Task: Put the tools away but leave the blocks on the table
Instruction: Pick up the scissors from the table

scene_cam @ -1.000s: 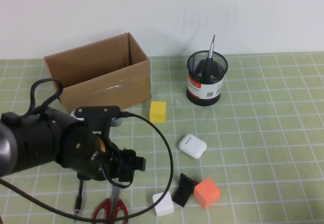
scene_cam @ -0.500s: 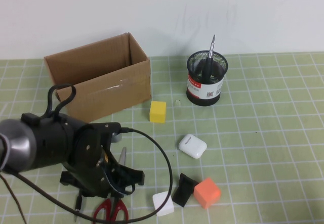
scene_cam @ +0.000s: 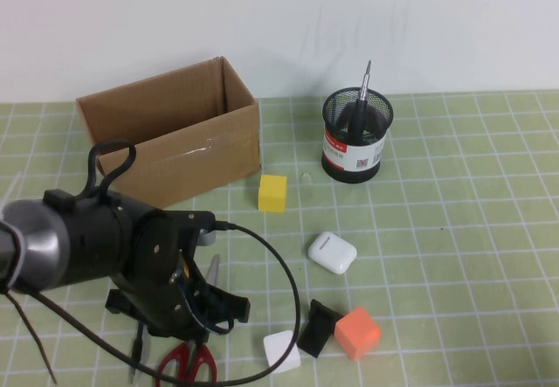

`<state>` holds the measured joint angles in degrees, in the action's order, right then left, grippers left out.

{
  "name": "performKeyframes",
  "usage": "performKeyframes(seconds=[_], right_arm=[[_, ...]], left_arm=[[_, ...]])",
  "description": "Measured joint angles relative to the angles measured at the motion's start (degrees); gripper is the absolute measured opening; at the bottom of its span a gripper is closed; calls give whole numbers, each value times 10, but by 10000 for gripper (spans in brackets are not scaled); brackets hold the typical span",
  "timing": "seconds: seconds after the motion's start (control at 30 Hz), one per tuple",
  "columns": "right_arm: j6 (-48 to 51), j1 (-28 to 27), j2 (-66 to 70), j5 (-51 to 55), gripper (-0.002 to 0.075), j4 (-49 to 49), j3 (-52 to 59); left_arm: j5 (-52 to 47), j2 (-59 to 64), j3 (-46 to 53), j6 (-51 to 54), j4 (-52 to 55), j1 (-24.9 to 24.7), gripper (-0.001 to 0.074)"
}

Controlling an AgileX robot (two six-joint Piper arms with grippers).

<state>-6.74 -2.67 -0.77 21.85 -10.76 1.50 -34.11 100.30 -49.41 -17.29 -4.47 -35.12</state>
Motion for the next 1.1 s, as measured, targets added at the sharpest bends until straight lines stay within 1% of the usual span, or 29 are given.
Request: performKeyframes(seconds=[0.43,0.6,0.83,1.0,1.1], right_arm=[[0,0,0,0,-11,0,0],[0,0,0,0,-11,0,0],[0,0,0,0,-11,0,0],[0,0,0,0,-11,0,0],[0,0,0,0,-11,0,0]], left_arm=[[11,-20,5,7,6,0,91],[33,-57,13,7,45,0,91],[76,-154,13,8,154,0,91],[142,-207,15,9,249,0,91],[197,-223,15,9,354,0,91]])
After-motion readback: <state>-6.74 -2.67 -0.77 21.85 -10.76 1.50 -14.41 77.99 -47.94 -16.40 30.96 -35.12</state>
